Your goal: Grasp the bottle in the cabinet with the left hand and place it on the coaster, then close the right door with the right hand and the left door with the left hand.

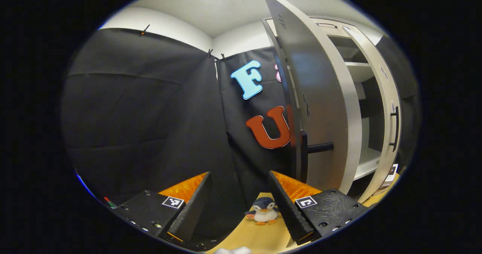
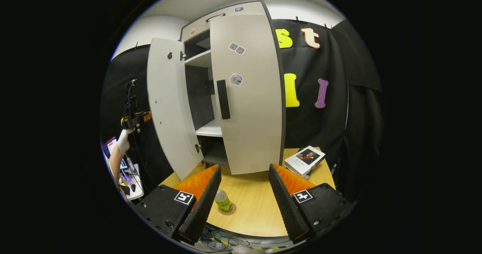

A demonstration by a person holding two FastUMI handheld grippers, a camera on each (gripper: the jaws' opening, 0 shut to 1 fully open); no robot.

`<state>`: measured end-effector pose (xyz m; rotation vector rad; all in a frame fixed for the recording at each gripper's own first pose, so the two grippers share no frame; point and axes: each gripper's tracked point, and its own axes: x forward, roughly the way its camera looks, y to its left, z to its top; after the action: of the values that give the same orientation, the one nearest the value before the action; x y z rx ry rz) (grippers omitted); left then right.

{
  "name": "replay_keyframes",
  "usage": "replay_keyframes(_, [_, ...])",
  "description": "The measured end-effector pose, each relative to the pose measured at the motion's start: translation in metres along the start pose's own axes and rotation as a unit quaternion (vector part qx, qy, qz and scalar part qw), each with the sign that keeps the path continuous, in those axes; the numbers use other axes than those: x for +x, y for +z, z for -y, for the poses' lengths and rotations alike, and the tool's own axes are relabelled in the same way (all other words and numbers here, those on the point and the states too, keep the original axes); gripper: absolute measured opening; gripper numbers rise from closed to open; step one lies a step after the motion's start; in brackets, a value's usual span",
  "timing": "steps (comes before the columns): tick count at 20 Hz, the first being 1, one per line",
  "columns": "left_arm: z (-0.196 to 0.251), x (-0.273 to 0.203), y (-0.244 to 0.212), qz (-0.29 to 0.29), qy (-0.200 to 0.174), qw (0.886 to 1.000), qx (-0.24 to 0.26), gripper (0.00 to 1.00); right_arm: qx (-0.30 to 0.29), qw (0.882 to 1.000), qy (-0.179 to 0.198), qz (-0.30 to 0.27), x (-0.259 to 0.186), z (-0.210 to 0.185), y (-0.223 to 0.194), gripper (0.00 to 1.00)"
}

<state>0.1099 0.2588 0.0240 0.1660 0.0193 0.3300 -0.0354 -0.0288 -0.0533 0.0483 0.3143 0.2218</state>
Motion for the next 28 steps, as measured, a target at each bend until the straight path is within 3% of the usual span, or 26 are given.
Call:
replay_keyframes(6, [0.014, -0.014, 0.008, 0.002, 0.008, 1.000, 0.002, 0.86, 0.002, 1.000, 0.012, 0.012, -0.011, 0.011, 0.003, 0.78])
replay_keyframes(7, [0.020, -0.016, 0.009, 0.001, 0.006, 1.000, 0.002, 0.89, 0.004, 1.000, 0.013, 0.012, -0.012, 0.015, 0.003, 0.78])
replay_keyframes(17, [0.088, -0.034, 0.017, 0.004, -0.004, 1.000, -0.008, 0.89, 0.010, 1.000, 0.028, 0.010, -0.020, 0.059, 0.013, 0.78])
replay_keyframes(20, [0.115, -0.035, 0.021, 0.005, -0.024, 1.000, -0.009, 0.93, 0.013, 0.999, 0.033, 0.010, -0.020, 0.067, 0.015, 0.78])
replay_keyframes(24, [0.167, -0.025, 0.030, 0.007, -0.067, 0.998, 0.005, 0.89, 0.016, 0.999, 0.038, 0.010, -0.017, 0.068, 0.019, 0.78])
replay_keyframes(26, [0.186, -0.021, 0.035, 0.016, -0.078, 0.997, 0.013, 0.96, 0.012, 0.999, 0.036, 0.014, -0.016, 0.069, 0.021, 0.78])
replay_keyframes(28, [0.196, -0.023, 0.039, 0.023, -0.082, 0.996, 0.016, 0.96, 0.014, 0.999, 0.034, 0.013, -0.017, 0.067, 0.020, 0.78])
